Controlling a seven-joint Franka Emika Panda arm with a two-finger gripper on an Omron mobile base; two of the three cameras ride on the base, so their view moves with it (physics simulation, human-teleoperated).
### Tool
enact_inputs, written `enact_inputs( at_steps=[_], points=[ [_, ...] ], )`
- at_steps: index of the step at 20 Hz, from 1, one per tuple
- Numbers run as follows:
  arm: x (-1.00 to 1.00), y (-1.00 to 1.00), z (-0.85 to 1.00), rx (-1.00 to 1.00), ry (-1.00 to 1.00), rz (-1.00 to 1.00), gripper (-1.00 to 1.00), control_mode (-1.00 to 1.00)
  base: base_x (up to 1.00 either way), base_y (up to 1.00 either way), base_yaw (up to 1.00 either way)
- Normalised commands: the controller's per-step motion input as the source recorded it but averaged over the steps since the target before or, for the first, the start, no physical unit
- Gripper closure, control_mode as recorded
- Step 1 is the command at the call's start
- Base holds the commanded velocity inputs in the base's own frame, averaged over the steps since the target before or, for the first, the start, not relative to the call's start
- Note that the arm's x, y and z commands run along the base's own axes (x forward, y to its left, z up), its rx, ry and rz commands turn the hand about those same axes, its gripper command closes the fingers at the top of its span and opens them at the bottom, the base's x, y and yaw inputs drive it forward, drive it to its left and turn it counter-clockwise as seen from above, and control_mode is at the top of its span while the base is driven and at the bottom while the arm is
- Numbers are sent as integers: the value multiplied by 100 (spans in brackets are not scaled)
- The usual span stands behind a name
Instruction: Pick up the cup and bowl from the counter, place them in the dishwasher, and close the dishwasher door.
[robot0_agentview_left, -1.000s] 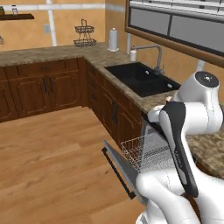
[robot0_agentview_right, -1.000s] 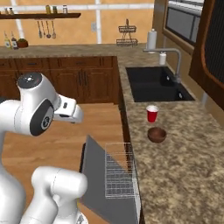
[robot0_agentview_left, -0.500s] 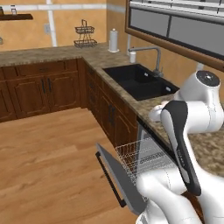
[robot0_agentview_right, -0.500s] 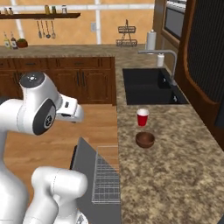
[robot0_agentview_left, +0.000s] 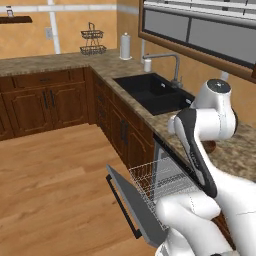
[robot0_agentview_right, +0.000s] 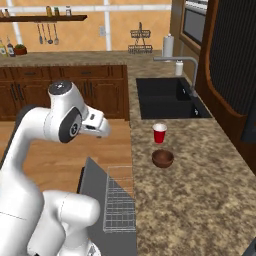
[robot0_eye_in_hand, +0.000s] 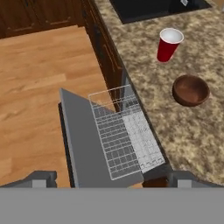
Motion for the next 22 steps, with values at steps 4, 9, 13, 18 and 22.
enact_inputs(
  at_steps=[4, 9, 13, 18, 22],
  points=[
    [93, -72, -47, 0, 15, 0, -100, -100, 0, 0, 0],
    [95, -39, -17, 0, 8, 6, -100, -100, 0, 0, 0],
    [96, -27, -17, -1, 8, 8, -100, -100, 0, 0, 0],
    [93, -33, -21, 0, 1, 14, -100, -100, 0, 0, 0],
    [99, -38, -15, -1, 11, 15, -100, -100, 0, 0, 0]
  ],
)
